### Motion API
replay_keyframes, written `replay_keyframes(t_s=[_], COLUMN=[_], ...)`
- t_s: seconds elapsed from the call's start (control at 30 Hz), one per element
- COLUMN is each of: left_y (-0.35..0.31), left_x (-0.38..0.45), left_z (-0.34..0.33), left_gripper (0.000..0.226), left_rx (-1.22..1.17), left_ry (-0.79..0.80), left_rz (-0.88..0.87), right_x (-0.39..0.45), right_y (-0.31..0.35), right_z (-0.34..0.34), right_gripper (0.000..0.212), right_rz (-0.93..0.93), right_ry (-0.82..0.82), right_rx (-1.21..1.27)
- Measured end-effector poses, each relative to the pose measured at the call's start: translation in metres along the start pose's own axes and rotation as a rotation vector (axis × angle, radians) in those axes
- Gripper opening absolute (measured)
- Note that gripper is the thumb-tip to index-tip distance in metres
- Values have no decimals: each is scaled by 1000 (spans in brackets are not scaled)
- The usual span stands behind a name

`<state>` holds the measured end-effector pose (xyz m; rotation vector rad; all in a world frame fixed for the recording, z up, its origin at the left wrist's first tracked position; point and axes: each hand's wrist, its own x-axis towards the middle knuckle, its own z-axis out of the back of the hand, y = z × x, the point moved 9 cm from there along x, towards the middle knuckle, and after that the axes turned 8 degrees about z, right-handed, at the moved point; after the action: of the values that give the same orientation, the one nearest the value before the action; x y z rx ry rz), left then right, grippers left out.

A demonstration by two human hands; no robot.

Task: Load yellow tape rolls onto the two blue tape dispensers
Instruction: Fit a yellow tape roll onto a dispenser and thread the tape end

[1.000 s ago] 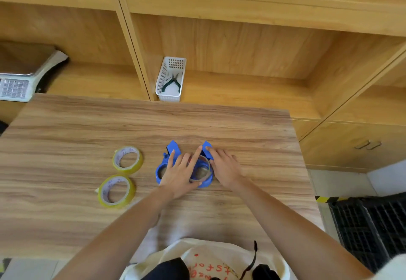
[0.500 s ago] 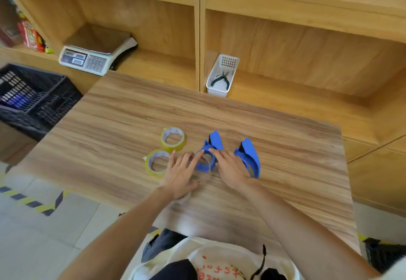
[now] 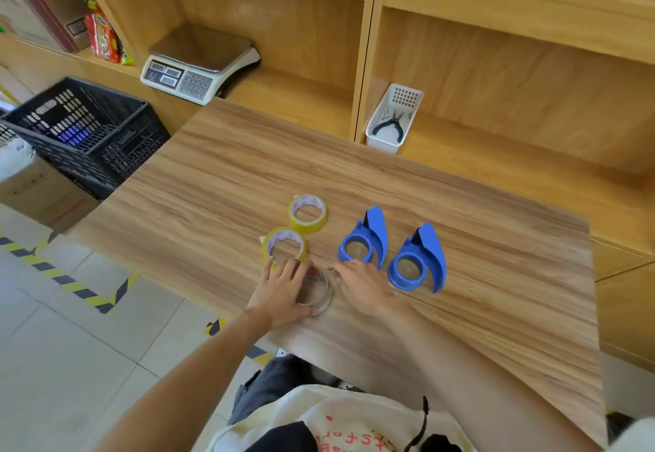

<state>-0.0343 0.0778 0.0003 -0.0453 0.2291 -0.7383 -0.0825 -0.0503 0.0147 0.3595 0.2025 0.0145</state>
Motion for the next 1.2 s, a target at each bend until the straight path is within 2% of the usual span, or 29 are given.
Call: replay_keyframes(t_s=[0.27,0.4,0.53,0.63,0.67,0.83,0.97,1.2], left_y=[1,9,24,34,37,58,74,80], left_x=[0,4,23,41,49,88,120,156], left_z=[-3,7,19,25,28,36,27,1], left_gripper=[100,81,73,44,42,55,56,50], left_rx=[-122,-193,-272,-305,-307,-297,-248,-114], left_ry=[49,40,7,-27,-39,-42,59,317], left_rz=[-3,1,33,63,68,183,300,254], right_x=[-2,3,16,24,28,56,82,106], right_y=[1,-10,-22,-28,-29,-28,-30,-36], right_z=[-12,-9,-5,3,7,15,9,-2], right_gripper=[30,35,35,30,30,41,56,63], right_rz=[-8,-79,-162,-227,-247,-276,-309,-417], right_ry=[57,55,24,-47,-79,-141,-46,132], right_rx=[56,100,182,271,294,433,467,491])
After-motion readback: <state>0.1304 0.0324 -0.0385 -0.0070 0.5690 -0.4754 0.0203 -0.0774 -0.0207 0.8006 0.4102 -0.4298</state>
